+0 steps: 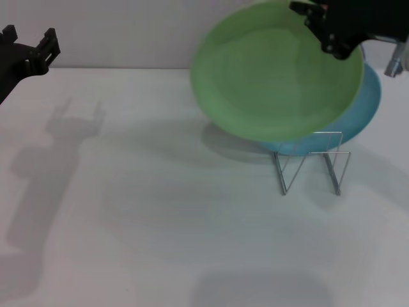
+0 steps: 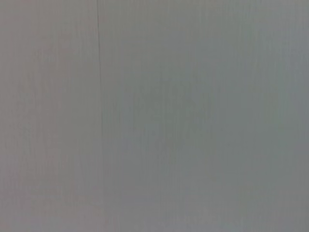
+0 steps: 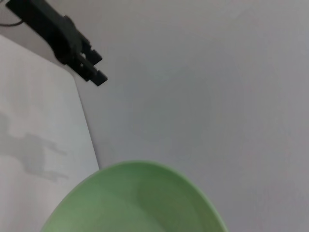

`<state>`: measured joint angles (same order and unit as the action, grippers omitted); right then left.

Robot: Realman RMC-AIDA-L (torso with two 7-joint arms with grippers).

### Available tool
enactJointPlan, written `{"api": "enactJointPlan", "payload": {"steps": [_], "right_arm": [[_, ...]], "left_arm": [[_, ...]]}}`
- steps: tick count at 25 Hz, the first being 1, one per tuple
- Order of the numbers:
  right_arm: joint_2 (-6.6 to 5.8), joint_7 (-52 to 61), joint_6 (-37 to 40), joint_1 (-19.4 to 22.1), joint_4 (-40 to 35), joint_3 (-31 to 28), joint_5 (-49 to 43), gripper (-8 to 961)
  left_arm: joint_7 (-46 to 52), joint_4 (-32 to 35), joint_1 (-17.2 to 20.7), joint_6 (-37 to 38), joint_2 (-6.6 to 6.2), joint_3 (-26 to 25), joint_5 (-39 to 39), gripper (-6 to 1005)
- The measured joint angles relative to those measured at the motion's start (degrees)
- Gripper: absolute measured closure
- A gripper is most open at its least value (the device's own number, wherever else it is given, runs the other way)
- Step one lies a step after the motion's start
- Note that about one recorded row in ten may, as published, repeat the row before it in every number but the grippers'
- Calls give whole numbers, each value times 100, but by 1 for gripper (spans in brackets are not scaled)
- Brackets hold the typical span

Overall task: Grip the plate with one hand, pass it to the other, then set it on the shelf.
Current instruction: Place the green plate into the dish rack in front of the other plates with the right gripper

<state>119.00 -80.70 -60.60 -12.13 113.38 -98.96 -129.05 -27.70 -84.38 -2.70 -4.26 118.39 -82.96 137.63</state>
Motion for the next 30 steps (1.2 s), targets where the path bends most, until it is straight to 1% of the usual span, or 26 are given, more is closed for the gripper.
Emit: {"api": "enactJointPlan", "payload": {"steps": [4,30], "right_arm": [[3,-139,33,140,-22,-19,94,886],[-17,-786,-70,390,-82,-62,35,835]], "left_arm": [[8,43,-57,1,0,-5,-8,339],[11,134,-210,-45,-1,18,-54,340]]}}
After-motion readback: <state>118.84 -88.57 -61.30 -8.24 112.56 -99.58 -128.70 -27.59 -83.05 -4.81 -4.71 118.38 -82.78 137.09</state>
